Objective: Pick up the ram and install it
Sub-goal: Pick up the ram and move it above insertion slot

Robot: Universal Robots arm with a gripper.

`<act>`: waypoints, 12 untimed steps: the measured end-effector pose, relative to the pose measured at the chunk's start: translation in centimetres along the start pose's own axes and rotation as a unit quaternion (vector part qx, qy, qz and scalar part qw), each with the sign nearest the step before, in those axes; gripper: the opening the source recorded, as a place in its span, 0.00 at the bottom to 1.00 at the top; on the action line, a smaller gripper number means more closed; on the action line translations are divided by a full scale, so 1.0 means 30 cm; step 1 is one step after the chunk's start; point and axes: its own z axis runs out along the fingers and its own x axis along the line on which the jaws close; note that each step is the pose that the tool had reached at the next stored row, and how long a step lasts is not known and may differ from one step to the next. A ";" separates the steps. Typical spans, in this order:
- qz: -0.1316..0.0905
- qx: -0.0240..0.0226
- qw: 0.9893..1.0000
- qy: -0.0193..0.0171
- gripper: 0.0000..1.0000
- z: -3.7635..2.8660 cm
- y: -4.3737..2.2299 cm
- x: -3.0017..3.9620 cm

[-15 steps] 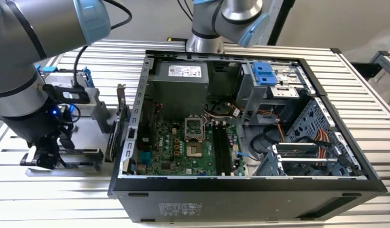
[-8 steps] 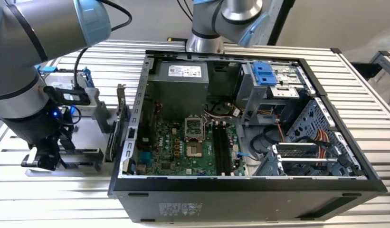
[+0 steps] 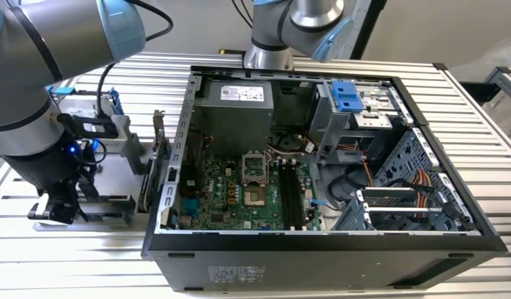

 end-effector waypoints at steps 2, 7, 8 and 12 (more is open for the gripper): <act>0.000 0.000 1.000 0.000 1.00 0.002 0.000 0.001; 0.000 0.000 1.000 0.000 1.00 0.009 -0.001 0.006; 0.000 0.000 1.000 0.000 1.00 0.011 0.000 0.007; 0.000 0.000 1.000 0.000 1.00 0.020 -0.001 0.013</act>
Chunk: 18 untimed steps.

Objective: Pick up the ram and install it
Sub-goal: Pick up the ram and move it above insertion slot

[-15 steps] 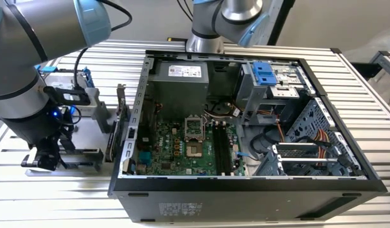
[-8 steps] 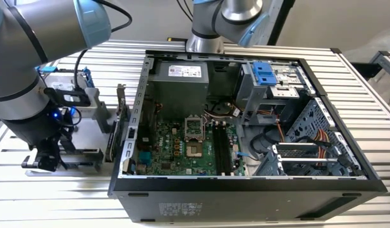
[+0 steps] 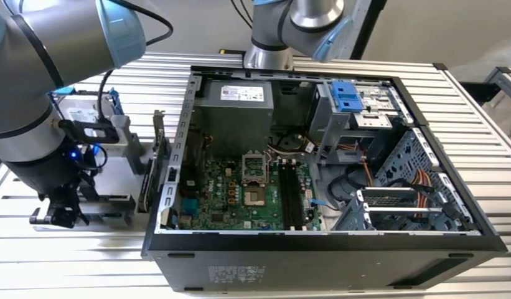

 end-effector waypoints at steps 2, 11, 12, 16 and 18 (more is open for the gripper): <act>0.000 0.000 1.000 0.000 1.00 0.003 0.000 0.004; 0.000 0.000 1.000 0.000 1.00 0.013 -0.003 0.031; 0.000 0.000 1.000 0.000 1.00 0.016 -0.003 0.032; 0.000 0.000 1.000 0.000 1.00 0.026 -0.003 0.033; 0.000 0.000 1.000 0.000 1.00 0.028 -0.002 0.033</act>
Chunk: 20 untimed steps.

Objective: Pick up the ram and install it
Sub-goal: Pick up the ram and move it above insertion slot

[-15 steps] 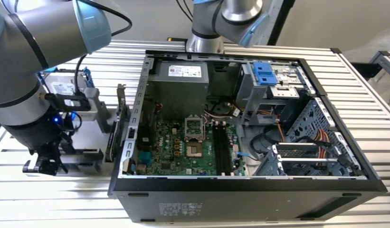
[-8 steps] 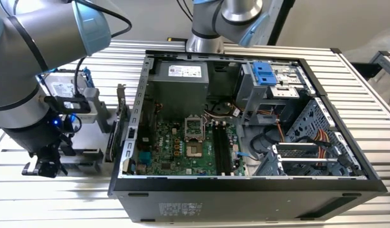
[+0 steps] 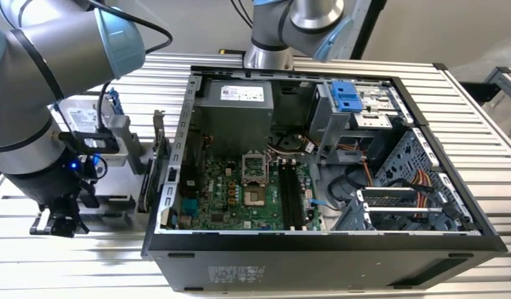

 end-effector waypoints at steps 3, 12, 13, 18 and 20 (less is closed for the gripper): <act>0.000 0.000 1.000 0.000 1.00 0.001 0.001 -0.001; 0.000 0.000 1.000 0.000 1.00 0.002 0.003 -0.008; 0.000 0.000 1.000 0.000 1.00 0.002 0.003 -0.008; 0.000 0.000 1.000 0.000 1.00 0.001 0.003 -0.009; 0.000 0.000 1.000 0.000 0.00 0.002 0.003 -0.009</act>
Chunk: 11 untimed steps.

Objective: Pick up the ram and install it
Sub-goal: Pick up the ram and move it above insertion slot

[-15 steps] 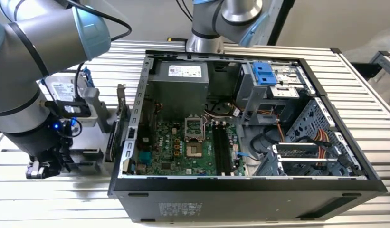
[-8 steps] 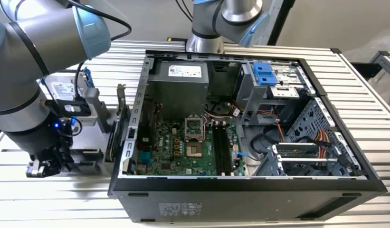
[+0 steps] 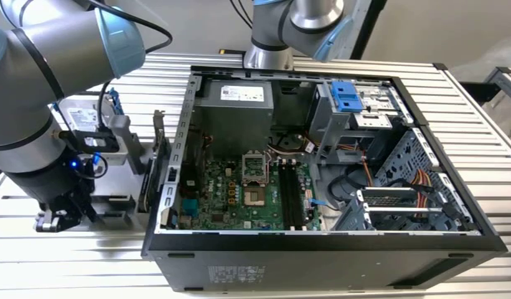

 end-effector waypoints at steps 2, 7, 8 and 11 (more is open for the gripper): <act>0.000 0.000 1.000 0.000 0.00 0.000 0.000 0.000; 0.000 0.000 1.000 0.000 0.00 0.000 0.000 0.000; 0.000 0.000 1.000 0.000 0.00 0.000 0.000 0.000; 0.000 0.000 1.000 0.000 0.00 0.000 0.000 -0.001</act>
